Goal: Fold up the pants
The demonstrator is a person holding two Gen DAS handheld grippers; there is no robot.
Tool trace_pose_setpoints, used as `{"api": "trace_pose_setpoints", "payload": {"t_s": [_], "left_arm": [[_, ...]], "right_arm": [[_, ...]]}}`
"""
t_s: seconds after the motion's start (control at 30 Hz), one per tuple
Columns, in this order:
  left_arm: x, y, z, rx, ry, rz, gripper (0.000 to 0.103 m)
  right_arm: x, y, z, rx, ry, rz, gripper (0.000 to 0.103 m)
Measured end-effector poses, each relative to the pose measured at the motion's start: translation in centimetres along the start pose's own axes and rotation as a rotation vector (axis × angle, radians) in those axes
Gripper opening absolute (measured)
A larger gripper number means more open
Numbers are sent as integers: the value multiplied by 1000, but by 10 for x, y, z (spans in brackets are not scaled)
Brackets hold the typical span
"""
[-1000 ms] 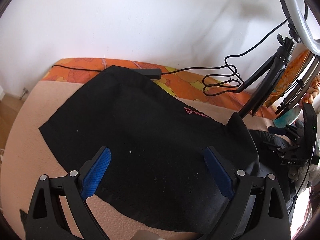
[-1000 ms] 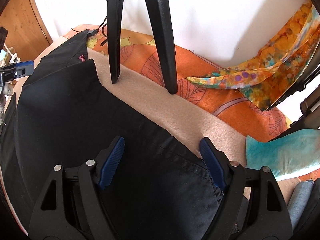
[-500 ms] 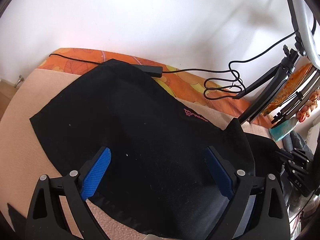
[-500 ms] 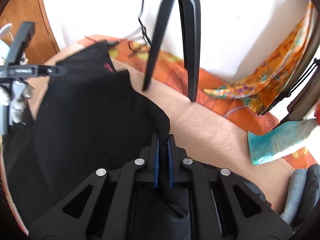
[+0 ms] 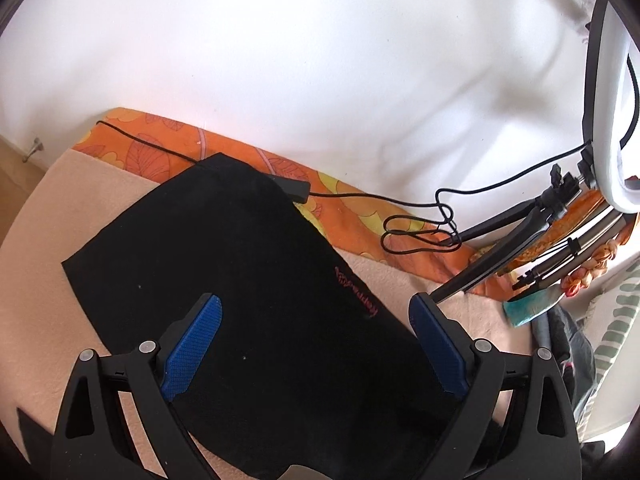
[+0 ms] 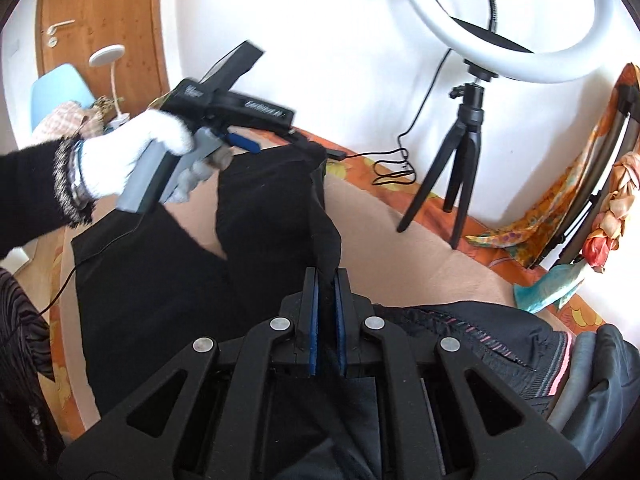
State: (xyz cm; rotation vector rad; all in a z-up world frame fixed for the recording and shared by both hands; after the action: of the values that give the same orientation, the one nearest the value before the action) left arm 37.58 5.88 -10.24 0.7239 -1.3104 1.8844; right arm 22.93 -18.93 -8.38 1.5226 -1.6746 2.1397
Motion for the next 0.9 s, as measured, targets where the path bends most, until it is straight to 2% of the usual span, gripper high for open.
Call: {"api": "trace_pose_setpoints", "payload": {"t_s": [0.17,0.27,0.33,0.4,0.43,0.47,0.53,0.6,0.63,0.67,0.7,0.9], "left_arm": [[-18,-7,1,9,-4,-56,96],[-34,-5,-1,8,-39,-112,96],[-41,-6,-10,45,-58,-121,95],[-45,-5,-24,115,-48,-121,90],[-46,-4,-31,147,-38,-111,85],[-46,-5,-37,168,-41,-107,74],[-45,-4,-47,195,-57,-99,62],[-39,-4,-54,200,-53,-74,34],[-36,-4,-56,194,-49,-56,28],[-31,-4,-57,178,-41,-31,16],[-26,-5,-57,157,-36,-7,8],[16,-7,-60,133,-5,97,3]], "right_arm": [[-3,22,-38,73,-35,-39,8],[-4,30,-42,64,-57,-55,8],[-3,33,-44,60,-61,-59,8],[0,36,-46,57,-64,-60,8],[0,37,-44,54,-63,-61,8],[-1,37,-41,51,-60,-61,8],[0,38,-38,42,-56,-61,8],[1,39,-36,41,-45,-59,8],[2,39,-35,40,-39,-57,8],[3,39,-34,37,-33,-55,8],[4,39,-33,30,-30,-53,8],[16,36,-28,34,34,-33,8]]}}
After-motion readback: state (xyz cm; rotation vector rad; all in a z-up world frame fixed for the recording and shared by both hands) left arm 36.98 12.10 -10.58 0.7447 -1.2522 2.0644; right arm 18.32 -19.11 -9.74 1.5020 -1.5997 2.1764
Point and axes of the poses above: each gripper's, at about its wrist camera, not at the fingertips, and x roughly against the way its jaws point, z to its right, y to its underside, the point moved 3 cm from there along -x, roughly the way its jaws point, and after that the axes turned 6 degrees about -x, right-handed, at the moved point
